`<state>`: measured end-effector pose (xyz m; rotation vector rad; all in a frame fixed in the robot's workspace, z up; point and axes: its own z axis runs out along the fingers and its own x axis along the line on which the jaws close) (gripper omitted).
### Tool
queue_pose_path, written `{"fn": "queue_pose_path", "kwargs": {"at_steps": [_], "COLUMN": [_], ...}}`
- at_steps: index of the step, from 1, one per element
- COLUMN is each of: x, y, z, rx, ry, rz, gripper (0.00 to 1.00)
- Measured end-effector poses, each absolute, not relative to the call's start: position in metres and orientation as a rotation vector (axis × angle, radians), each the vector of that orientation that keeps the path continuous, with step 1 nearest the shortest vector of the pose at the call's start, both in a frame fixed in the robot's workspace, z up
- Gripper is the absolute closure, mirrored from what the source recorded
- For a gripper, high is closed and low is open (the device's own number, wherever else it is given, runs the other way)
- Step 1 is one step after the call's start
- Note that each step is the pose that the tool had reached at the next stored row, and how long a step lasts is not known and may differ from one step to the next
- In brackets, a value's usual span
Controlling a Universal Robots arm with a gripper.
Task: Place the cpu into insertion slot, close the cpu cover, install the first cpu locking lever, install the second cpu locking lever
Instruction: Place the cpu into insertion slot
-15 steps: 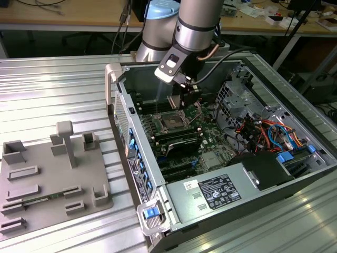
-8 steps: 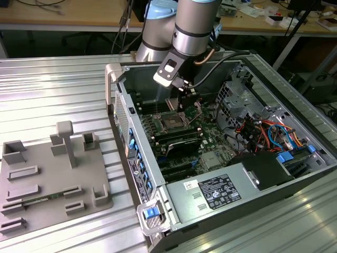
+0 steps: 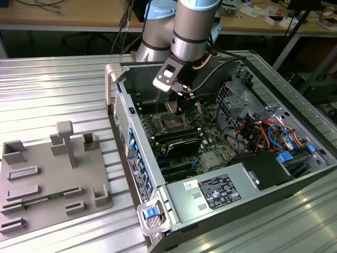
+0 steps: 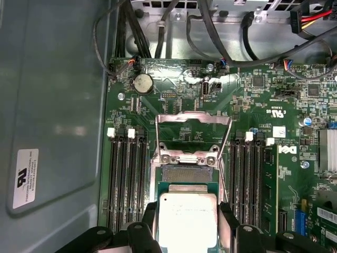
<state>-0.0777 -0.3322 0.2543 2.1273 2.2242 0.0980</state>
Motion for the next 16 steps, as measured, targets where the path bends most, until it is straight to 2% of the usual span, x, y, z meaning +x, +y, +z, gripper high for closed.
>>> {"fn": "queue_pose_path", "kwargs": {"at_steps": [16], "x": [-0.0776], "y": [-0.3322], "z": [0.2540], "rx": [2.119], "ry": [2.236], "rz": [0.103], "gripper": [0.45]}}
